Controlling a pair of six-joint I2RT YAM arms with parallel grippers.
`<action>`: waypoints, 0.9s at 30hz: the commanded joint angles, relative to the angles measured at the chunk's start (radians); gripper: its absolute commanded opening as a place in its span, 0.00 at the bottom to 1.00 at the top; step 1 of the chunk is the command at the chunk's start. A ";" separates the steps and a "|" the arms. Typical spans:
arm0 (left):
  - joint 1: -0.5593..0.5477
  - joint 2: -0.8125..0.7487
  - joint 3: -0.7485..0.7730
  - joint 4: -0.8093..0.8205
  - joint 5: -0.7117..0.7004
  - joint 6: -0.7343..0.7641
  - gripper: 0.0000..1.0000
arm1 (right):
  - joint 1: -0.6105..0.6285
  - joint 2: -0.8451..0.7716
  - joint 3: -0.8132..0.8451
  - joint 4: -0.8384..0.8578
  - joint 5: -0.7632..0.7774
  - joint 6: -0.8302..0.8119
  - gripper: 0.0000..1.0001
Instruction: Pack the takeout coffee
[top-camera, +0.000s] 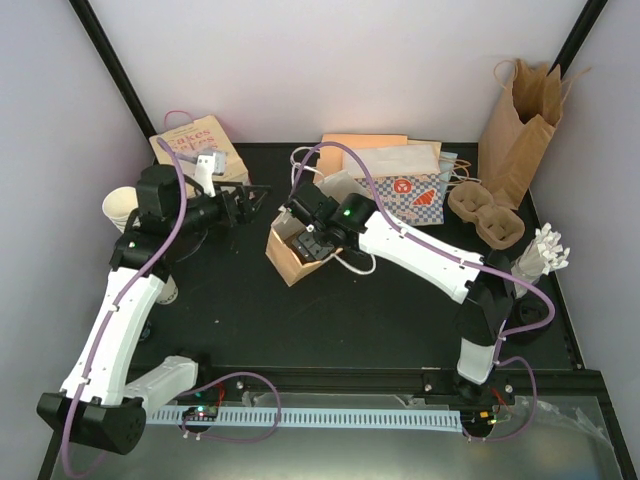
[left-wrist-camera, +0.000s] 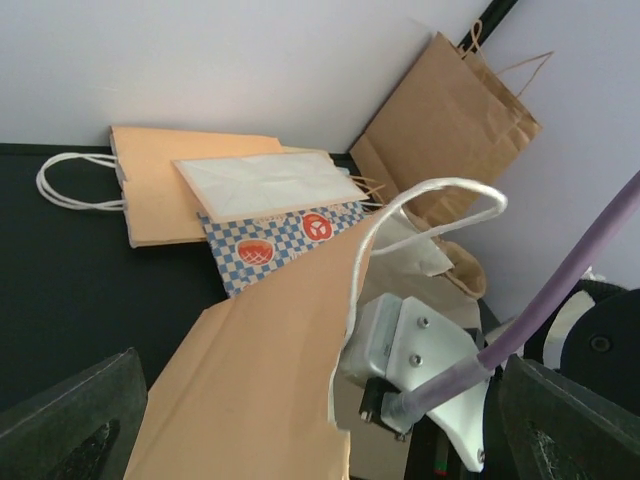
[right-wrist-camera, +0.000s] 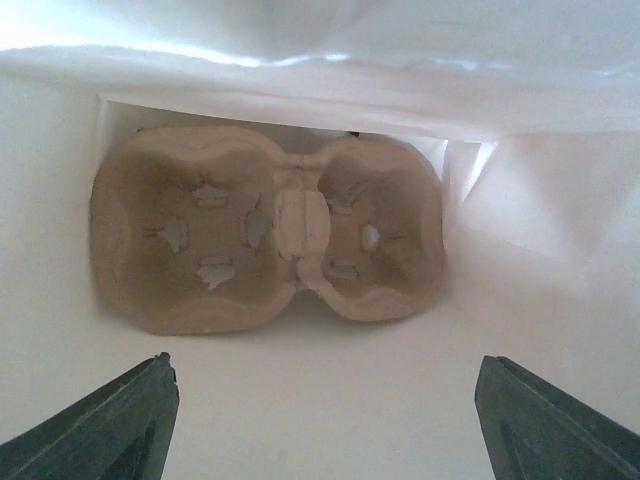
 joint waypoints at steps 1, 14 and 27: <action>0.018 -0.024 -0.025 -0.033 -0.017 0.015 0.99 | -0.003 -0.023 0.029 0.012 0.022 -0.011 0.84; 0.025 -0.028 -0.038 -0.095 0.137 0.080 0.99 | -0.003 -0.040 0.063 0.000 0.035 -0.004 0.83; 0.025 0.052 0.025 -0.173 0.052 0.169 0.82 | -0.003 -0.027 0.199 -0.035 0.083 0.011 0.77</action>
